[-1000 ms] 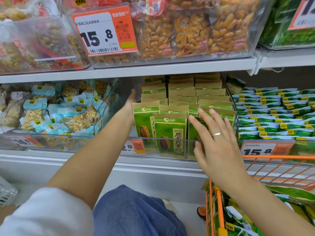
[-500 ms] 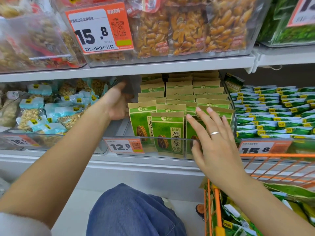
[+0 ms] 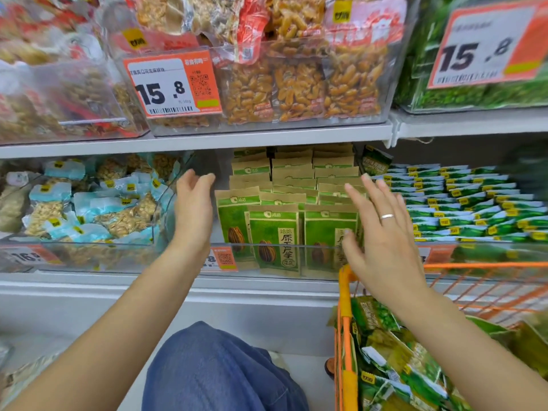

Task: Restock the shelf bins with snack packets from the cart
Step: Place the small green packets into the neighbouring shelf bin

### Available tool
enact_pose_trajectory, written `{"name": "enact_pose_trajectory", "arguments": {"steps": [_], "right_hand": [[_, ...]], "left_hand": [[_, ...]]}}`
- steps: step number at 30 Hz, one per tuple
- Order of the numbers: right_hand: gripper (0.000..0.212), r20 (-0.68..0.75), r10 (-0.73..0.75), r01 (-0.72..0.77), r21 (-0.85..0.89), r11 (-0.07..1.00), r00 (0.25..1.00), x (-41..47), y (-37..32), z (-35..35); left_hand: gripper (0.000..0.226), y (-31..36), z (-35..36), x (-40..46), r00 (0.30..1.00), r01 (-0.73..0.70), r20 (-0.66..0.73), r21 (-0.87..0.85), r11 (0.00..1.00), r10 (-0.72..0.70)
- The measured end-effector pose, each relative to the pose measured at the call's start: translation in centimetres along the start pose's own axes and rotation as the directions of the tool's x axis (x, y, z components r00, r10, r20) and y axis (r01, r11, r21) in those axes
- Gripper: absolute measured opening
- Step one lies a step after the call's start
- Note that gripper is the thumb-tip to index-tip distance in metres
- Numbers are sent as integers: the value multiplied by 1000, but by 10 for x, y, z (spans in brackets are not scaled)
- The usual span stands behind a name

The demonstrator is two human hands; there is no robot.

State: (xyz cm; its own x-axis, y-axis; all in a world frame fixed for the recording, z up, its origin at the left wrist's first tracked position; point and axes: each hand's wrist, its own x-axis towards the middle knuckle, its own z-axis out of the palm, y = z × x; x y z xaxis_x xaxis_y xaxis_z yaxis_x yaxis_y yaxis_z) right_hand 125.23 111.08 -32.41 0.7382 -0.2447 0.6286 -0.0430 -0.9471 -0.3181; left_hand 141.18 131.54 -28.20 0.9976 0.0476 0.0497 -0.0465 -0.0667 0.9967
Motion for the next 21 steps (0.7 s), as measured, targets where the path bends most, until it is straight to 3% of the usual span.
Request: {"name": "enact_pose_trajectory", "arguments": {"steps": [2,3,5,6,7,10,14,17,18,19,21], "right_hand": [[57,18,36,-35,-47,998,999,-3,14,-10],[58,47,58,-55,-75,996,997,-5,19,-14],[62,155,159,-145,-100,984,975,-12,27,-17],[65,228,230,-216,-86,973,946,-15,29,-18],[68,297,291,-284,-65,957,909,-18,29,-19],[71,412,330,-334,-65,940,849,-22,28,-16],[71,408,312,-291,-116,950,858,-18,25,-14],[71,391,301,-263,-147,953,870,-21,25,-12],[72,383,296,-260,-144,955,875,-23,26,-11],[72,380,294,-259,-143,955,877,-24,26,-11],[72,367,289,-255,-138,957,884,-26,27,-10]], "left_hand": [[38,-4,-5,-28,984,-162,106,181,970,145],[36,-5,-5,-43,967,-217,206,372,903,148],[46,-11,-2,-53,917,-349,397,748,564,41],[50,-14,1,-51,903,-385,430,825,414,-17],[53,-16,5,-49,897,-400,440,852,337,-48],[54,-18,20,-49,894,-420,448,827,374,12],[56,-15,31,-54,874,-474,481,818,327,62],[44,-20,16,-49,848,-425,525,748,510,-63],[35,-22,7,-48,857,-399,515,692,601,-25],[27,-22,-3,-47,889,-363,453,621,695,60],[33,-20,-20,-39,955,-292,186,492,820,229]]}}
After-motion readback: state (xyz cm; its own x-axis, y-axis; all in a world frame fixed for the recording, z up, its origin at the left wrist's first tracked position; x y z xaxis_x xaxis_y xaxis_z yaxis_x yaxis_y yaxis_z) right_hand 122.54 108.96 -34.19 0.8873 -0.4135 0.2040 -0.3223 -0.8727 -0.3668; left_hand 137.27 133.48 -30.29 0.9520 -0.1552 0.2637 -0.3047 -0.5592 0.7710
